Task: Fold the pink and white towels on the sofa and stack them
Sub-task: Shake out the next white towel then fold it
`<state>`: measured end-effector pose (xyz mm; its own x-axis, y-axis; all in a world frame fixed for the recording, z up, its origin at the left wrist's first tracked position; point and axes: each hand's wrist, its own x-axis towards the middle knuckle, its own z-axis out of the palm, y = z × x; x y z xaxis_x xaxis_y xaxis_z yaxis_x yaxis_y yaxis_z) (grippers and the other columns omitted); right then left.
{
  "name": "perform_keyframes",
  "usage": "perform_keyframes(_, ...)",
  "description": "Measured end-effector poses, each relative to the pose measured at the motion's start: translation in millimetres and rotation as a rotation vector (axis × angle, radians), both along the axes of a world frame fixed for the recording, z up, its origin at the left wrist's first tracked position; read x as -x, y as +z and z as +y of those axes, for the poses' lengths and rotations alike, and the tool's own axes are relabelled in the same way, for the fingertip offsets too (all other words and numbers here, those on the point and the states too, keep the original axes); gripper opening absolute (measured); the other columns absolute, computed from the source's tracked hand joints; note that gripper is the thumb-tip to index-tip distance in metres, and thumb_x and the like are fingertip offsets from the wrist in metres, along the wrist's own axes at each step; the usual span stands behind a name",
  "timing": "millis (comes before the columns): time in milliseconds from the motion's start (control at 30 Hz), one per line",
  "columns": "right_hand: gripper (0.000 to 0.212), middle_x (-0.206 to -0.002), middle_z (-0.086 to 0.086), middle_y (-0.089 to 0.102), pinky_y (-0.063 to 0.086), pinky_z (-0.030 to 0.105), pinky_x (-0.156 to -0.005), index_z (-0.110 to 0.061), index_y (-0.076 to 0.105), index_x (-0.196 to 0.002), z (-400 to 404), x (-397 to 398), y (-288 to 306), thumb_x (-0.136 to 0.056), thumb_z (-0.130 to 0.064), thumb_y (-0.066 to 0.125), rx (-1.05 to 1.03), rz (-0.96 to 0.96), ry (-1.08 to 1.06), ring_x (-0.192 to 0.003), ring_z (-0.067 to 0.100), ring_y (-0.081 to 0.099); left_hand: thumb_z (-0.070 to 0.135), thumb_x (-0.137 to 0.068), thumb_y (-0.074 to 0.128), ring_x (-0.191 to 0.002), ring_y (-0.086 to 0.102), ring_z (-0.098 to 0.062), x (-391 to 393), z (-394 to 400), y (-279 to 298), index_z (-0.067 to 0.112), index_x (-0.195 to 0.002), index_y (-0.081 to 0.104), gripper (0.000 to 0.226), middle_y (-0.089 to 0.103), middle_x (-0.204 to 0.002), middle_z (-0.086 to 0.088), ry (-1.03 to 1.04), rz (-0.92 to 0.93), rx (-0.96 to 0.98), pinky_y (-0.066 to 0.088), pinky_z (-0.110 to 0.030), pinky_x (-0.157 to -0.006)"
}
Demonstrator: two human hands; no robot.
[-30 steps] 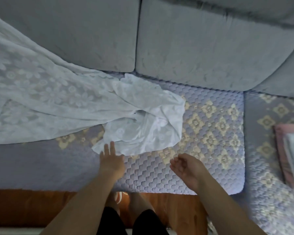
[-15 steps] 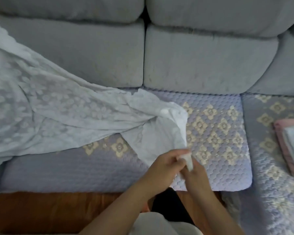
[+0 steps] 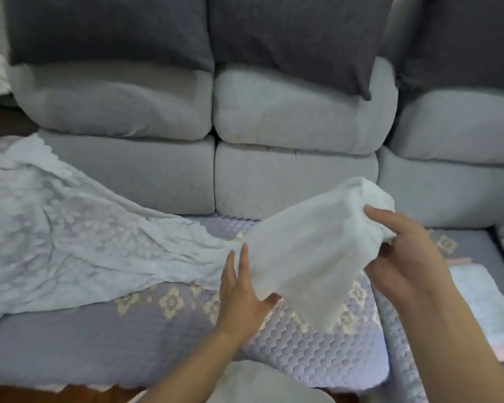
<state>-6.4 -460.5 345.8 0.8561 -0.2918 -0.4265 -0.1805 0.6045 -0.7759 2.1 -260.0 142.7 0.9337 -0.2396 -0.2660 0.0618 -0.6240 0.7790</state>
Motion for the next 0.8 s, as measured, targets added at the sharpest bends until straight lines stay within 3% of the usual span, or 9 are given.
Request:
perform_keyframes(100,0.039,-0.11,0.012,0.072,0.059,0.031,-0.073,-0.005,0.067,-0.122,-49,6,4,-0.085,-0.016,0.061,0.0,0.065,0.11,-0.095,0.025,0.071,0.033,-0.093,0.065,-0.136,0.045,-0.017,8,-40,3,0.035,-0.14,0.053,0.049,0.051,-0.144,0.006,-0.117,-0.036,-0.056,0.036,-0.027,-0.11)
perform_keyframes(167,0.039,-0.118,0.013,0.071,0.059,0.033,-0.082,-0.004,0.064,-0.127,-81,8,-2,-0.091,-0.015,0.059,-0.05,0.057,0.037,-0.103,0.026,0.07,0.034,-0.093,0.052,-0.112,0.062,-0.02,25,-62,11,0.032,-0.121,0.065,0.031,0.067,-0.117,0.005,-0.057,0.055,-0.078,0.05,-0.032,-0.094)
perform_keyframes(233,0.04,-0.115,0.014,0.072,0.06,0.038,-0.083,-0.009,0.06,-0.134,-123,12,-13,-0.095,-0.013,0.055,-0.139,0.008,-0.057,-0.102,0.027,0.072,0.041,-0.086,0.041,-0.11,0.061,-0.021,52,-88,18,0.027,-0.124,0.063,0.046,0.064,-0.116,0.002,0.01,0.066,-0.108,0.05,-0.036,-0.094)
perform_keyframes(300,0.037,-0.107,0.012,0.075,0.06,0.041,-0.083,-0.017,0.061,-0.133,-160,15,-32,-0.097,-0.011,0.052,-0.176,-0.019,-0.174,-0.095,0.025,0.074,0.031,-0.089,0.049,-0.121,0.052,-0.021,81,-104,18,0.021,-0.138,0.056,0.05,0.054,-0.131,-0.002,0.066,-0.08,-0.153,0.046,-0.033,-0.1)
perform_keyframes(433,0.013,-0.084,0.002,0.069,0.058,0.026,-0.072,-0.028,0.07,-0.08,-216,25,-74,-0.074,-0.016,0.072,-0.112,-0.017,-0.241,-0.082,0.014,0.069,0.011,-0.094,0.059,-0.125,0.035,-0.021,111,-114,27,0.019,-0.157,0.026,0.071,0.034,-0.14,0.0,0.015,-0.326,-0.425,0.042,-0.031,-0.103)
perform_keyframes(500,0.015,-0.084,0.0,0.06,0.051,0.024,-0.071,-0.025,0.066,-0.067,-235,27,-104,-0.07,-0.018,0.079,-0.081,0.041,-0.259,-0.079,0.011,0.061,0.012,-0.099,0.048,-0.119,0.048,-0.02,115,-118,34,0.019,-0.153,0.035,0.056,0.05,-0.134,-0.001,0.022,-0.215,-0.404,0.044,-0.031,-0.101)
perform_keyframes(600,0.025,-0.092,0.004,0.058,0.051,0.024,-0.067,-0.023,0.056,-0.078,-233,28,-115,-0.095,-0.007,0.051,-0.015,0.179,-0.334,-0.075,0.011,0.06,0.013,-0.101,0.047,-0.105,0.058,-0.019,120,-127,50,0.021,-0.123,0.062,0.028,0.061,-0.114,0.002,0.227,-0.167,-0.308,0.051,-0.034,-0.087)
perform_keyframes(700,0.026,-0.068,-0.006,0.055,0.046,0.017,-0.053,-0.021,0.049,-0.074,-231,33,-120,-0.097,-0.009,0.05,0.042,0.243,-0.303,-0.063,0.005,0.055,0.006,-0.096,0.055,-0.111,0.043,-0.016,124,-131,60,0.021,-0.121,0.066,0.031,0.05,-0.122,0.001,0.384,-0.337,-0.379,0.048,-0.03,-0.089)
perform_keyframes(800,0.021,-0.077,0.001,0.054,0.046,0.021,-0.053,-0.019,0.054,-0.073,-237,40,-121,-0.09,-0.008,0.055,0.109,0.297,-0.273,-0.065,0.007,0.056,0.004,-0.099,0.05,-0.103,0.051,-0.003,130,-126,73,0.024,-0.12,0.066,0.033,0.057,-0.114,0.013,0.47,-0.285,-0.077,0.043,-0.017,-0.09)
